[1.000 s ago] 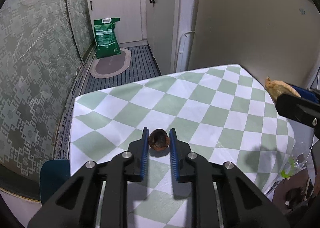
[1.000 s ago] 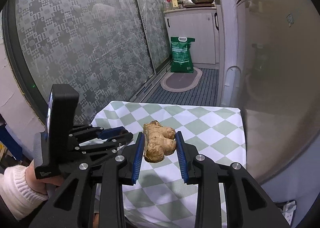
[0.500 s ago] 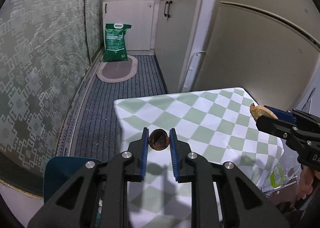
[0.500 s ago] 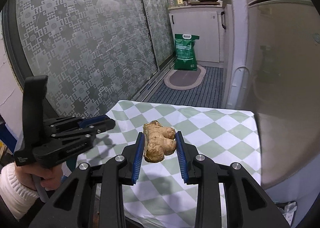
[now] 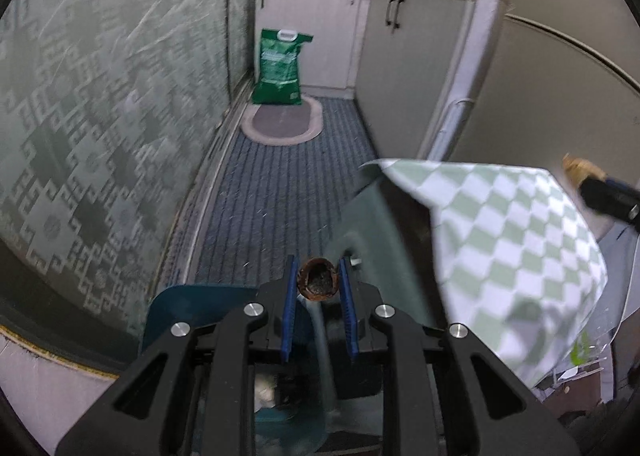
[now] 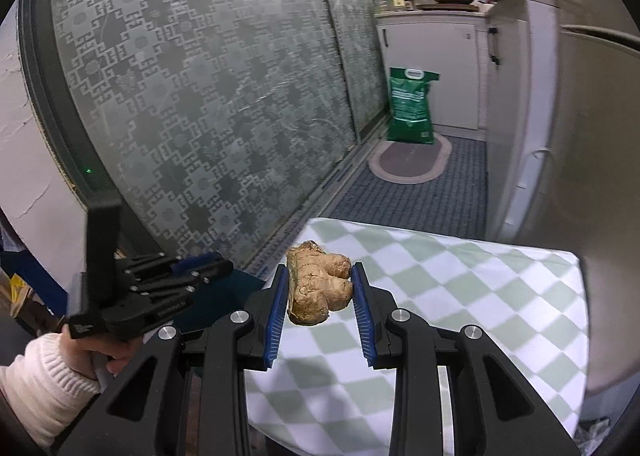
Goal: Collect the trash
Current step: 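Carry the ginger root and dark nut over the teal bin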
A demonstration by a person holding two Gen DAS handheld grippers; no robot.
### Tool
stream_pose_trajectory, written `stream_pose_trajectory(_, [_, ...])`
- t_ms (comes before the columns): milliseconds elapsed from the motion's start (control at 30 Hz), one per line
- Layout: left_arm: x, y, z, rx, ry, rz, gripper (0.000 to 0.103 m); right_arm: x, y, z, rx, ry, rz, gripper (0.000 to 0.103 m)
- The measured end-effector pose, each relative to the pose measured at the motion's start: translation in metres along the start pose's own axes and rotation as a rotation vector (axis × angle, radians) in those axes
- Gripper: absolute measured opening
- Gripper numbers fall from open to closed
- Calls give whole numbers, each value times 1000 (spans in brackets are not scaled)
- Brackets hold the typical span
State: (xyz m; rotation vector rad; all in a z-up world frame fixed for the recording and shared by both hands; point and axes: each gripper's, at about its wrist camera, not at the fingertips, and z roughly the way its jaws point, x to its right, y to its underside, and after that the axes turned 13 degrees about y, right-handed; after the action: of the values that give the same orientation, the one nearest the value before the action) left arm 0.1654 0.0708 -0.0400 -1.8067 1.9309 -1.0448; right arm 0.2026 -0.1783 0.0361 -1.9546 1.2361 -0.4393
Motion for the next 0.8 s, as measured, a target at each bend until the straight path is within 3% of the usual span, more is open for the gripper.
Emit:
stream_pose_trajectory(433, [-84,55,18,-143,-28,-75,22,-79,-12,44,-79,-97,-61,32])
stream_pose_trajectory(800, [-119,92,30,-271,-23,-119,22,-134,-11,77,-140,-137,-127,32])
